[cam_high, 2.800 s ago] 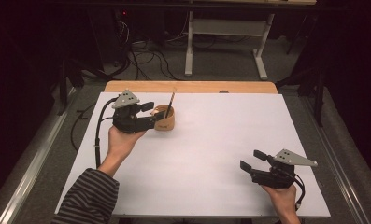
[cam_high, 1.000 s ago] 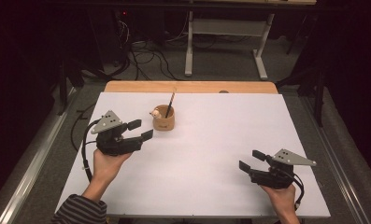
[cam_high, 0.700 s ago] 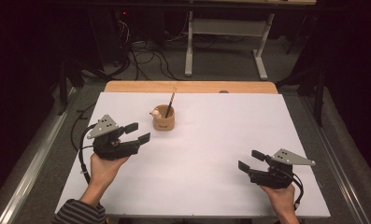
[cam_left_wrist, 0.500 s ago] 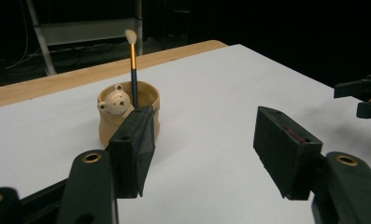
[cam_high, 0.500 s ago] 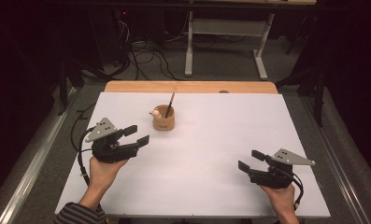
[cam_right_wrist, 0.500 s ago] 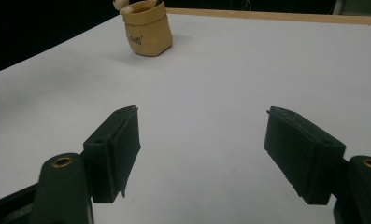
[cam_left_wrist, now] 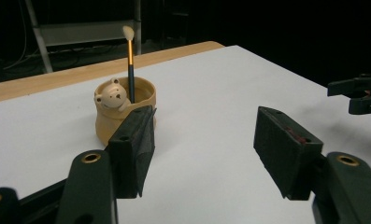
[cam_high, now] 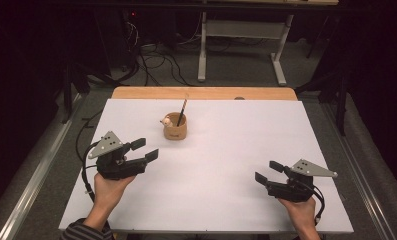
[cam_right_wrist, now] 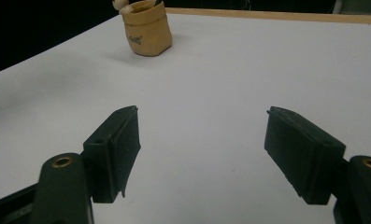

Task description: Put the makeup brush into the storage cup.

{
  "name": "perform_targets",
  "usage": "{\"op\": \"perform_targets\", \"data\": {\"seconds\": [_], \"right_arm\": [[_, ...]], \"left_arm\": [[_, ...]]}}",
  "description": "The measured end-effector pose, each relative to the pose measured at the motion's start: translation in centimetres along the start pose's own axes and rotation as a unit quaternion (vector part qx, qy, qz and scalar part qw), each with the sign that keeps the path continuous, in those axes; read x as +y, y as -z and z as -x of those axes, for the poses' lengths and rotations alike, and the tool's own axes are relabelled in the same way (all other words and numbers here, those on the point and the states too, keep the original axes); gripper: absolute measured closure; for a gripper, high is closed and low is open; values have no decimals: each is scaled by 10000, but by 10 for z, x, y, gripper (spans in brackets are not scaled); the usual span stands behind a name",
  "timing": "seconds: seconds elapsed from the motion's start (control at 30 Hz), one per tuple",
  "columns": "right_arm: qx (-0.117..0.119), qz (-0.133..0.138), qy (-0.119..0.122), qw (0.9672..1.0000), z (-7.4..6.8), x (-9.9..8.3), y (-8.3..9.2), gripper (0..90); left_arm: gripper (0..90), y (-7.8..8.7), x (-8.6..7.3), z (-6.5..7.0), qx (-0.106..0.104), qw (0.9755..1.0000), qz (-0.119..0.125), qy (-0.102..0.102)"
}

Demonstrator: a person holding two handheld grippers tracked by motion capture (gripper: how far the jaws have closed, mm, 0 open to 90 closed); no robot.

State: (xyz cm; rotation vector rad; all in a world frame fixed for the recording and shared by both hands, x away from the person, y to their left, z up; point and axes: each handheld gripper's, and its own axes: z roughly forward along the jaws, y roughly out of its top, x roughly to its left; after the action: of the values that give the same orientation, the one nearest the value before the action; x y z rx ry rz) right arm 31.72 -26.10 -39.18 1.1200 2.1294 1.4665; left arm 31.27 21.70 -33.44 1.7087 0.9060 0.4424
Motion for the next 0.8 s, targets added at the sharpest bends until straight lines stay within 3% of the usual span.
{"op": "perform_targets", "data": {"seconds": [0.2,0.47,0.8], "right_arm": [[11,3,11,10000,0,0,1,285],[-7,-16,-4,10000,-1,0,1,285],[-15,-17,-14,10000,0,0,1,286]], "left_arm": [[388,-1,-8,-1,7,10000,-48,81],[387,-3,-14,-3,173,9998,-136,-24],[386,-9,-22,-6,155,9996,-242,37]]}}
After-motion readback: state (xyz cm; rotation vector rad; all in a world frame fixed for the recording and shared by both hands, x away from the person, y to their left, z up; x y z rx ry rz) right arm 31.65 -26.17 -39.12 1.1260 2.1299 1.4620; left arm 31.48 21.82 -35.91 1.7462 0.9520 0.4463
